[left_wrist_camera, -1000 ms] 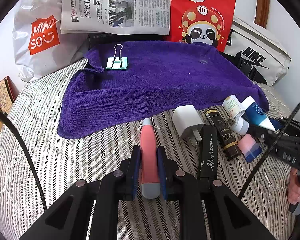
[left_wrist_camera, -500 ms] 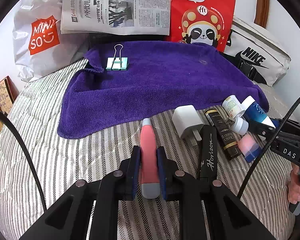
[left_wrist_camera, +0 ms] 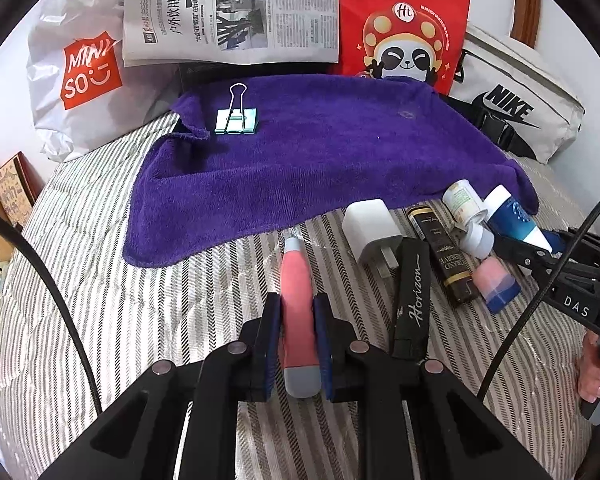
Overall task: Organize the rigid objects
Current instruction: 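Carry the pink marker over the purple towel with the left gripper while the right gripper holds the bottle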
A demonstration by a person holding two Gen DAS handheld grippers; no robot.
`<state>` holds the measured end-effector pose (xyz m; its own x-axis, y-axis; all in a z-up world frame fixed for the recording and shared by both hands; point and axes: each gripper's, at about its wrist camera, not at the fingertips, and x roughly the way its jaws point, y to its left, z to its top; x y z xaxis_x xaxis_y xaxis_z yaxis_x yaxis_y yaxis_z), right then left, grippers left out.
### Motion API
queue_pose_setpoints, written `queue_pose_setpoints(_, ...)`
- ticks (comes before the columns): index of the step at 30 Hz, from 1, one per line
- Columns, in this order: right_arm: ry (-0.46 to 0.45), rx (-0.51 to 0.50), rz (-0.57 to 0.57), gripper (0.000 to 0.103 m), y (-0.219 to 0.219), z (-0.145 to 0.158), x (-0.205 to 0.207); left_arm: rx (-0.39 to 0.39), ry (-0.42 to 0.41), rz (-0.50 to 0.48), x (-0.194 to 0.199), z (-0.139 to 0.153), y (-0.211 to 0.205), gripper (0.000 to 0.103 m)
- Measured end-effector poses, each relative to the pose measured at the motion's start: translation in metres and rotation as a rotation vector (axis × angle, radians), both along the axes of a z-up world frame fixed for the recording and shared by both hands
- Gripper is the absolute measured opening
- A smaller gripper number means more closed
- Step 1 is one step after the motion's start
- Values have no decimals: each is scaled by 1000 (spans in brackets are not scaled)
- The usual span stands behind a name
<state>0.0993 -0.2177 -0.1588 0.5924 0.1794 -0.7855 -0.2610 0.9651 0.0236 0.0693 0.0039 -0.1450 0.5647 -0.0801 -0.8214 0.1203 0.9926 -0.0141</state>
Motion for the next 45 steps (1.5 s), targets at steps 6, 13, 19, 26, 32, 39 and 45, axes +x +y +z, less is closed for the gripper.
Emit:
queue_pose_setpoints(6, 30, -3, -8, 37, -8, 13, -1, -46, -8, 37, 2, 25, 13, 16)
queue_pose_setpoints(13, 21, 30, 2, 37, -15, 35, 4, -78, -14, 25, 11, 46, 20, 16)
queue_pose_setpoints(19, 23, 52, 19, 37, -15, 45, 7, -129, -21, 22, 21, 56, 24, 16)
queue_pose_setpoints(26, 20, 59, 38, 37, -8, 52, 16, -136, -27, 9, 42, 62, 22, 16)
queue_pose_setpoints(32, 2, 80, 60, 37, -6, 67, 30, -125, -30, 2, 67, 61, 23, 16)
queue_pose_setpoints(39, 3, 81, 67, 37, 0, 68, 62, -126, 1, 33, 102, 44, 34, 16)
queue_pose_setpoints(45, 13, 76, 50, 37, 0, 63, 91, -128, 24, 60, 128, 33, 46, 16)
